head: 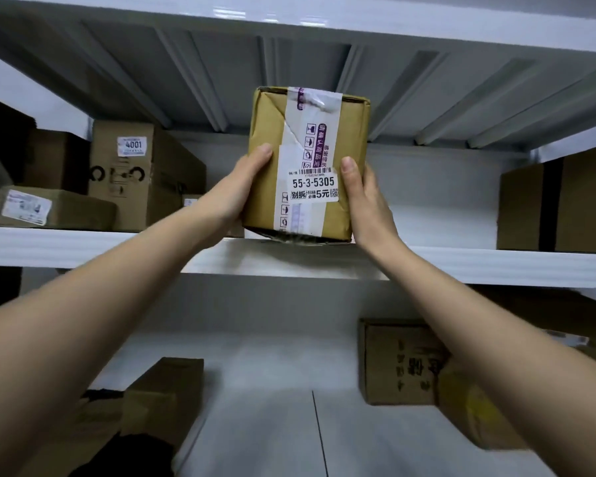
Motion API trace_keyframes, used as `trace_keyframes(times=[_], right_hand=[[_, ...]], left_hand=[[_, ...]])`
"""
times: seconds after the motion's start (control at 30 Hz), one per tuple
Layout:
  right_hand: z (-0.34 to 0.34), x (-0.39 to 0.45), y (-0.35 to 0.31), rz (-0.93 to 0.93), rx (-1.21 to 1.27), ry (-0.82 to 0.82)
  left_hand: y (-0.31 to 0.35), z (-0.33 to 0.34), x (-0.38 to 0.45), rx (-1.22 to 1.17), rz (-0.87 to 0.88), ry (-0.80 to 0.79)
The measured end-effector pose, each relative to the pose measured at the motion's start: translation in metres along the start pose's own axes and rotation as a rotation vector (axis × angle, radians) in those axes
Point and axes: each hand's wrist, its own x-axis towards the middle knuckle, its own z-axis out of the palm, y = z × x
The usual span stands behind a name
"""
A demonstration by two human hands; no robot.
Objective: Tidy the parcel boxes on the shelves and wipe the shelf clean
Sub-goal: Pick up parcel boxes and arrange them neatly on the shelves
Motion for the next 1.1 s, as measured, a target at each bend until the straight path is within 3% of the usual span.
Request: trace_keyframes(times=[0.3,0.43,0.6,0.77,0.83,0.93,1.03,1.1], right_hand=[[0.033,0.088,0.045,0.0,0.008,-0.324],[0.038,0.111,0.049,0.008,-0.021,-0.346],[0.047,0.14,0.047,-0.068,-0.247,-0.29],[0.054,0.159,0.049,0.01,-0.303,-0.376],[0.058,0.166,0.051,0.048,-0.319,-0.408],[0.068,0.175,0.055,0.086,-0.368,-0.449],[0.081,0.185,0.058,0.117,-0.44,-0.496],[0.092,0.193,0.062,0.141,-0.475,-0.527]], left_hand=[[-0.03,-0.021,0.078,0.326,0.035,-0.007],[-0.028,-0.027,0.102,0.484,-0.025,-0.02],[-0.03,-0.036,0.139,0.614,-0.077,-0.045],[-0.025,-0.055,0.163,0.769,-0.095,-0.084],[-0.03,-0.065,0.173,0.935,-0.011,-0.067],[-0.051,-0.085,0.192,1.444,0.071,-0.03],[-0.078,-0.113,0.214,1.845,-0.084,-0.063],[-0.088,-0.125,0.225,1.873,-0.235,-0.119]])
